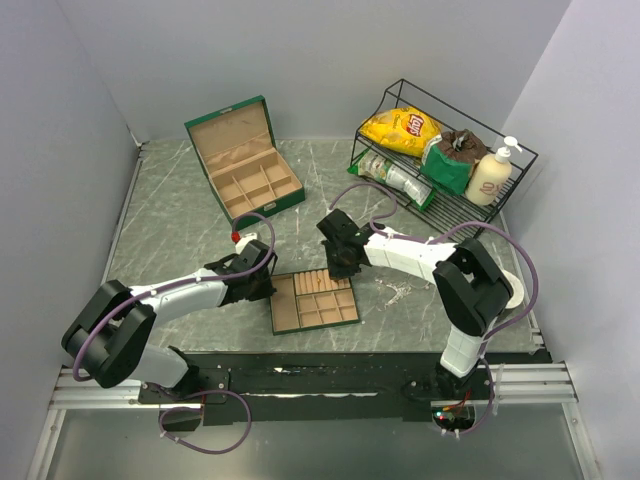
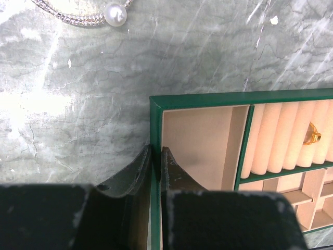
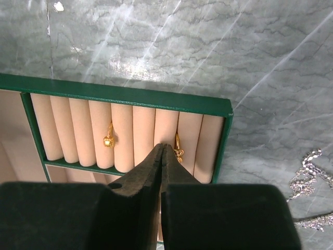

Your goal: Organize the mixed jewelry

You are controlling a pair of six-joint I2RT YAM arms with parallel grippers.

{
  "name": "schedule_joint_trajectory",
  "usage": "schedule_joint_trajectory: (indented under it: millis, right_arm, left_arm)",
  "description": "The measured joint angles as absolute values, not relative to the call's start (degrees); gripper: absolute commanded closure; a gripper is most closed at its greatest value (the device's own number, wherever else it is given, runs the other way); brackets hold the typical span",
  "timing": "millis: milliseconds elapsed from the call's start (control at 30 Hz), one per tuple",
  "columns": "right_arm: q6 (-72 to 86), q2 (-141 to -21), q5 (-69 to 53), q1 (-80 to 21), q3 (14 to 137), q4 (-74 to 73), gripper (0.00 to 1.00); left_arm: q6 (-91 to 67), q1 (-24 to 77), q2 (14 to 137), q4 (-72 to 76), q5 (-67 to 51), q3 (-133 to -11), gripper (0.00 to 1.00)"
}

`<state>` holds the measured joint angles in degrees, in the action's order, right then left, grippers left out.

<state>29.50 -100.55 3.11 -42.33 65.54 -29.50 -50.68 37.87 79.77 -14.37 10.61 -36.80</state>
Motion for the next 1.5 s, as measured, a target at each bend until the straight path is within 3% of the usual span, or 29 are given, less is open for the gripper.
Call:
schedule_joint_trajectory:
  millis: [367,1500]
  right_arm:
    - [28.5,-93.5,3.8,-41.3,64.0,-28.7,0.91]
    - [29.1,-97.3,0.1,-40.5,61.5,-25.9,0.92]
  left_arm:
    - [-50.7,37.9,79.8,-14.4,10.7,-36.8,0.86]
    - [-50.3,37.9,80.4,-14.5,10.9,-37.4,0.87]
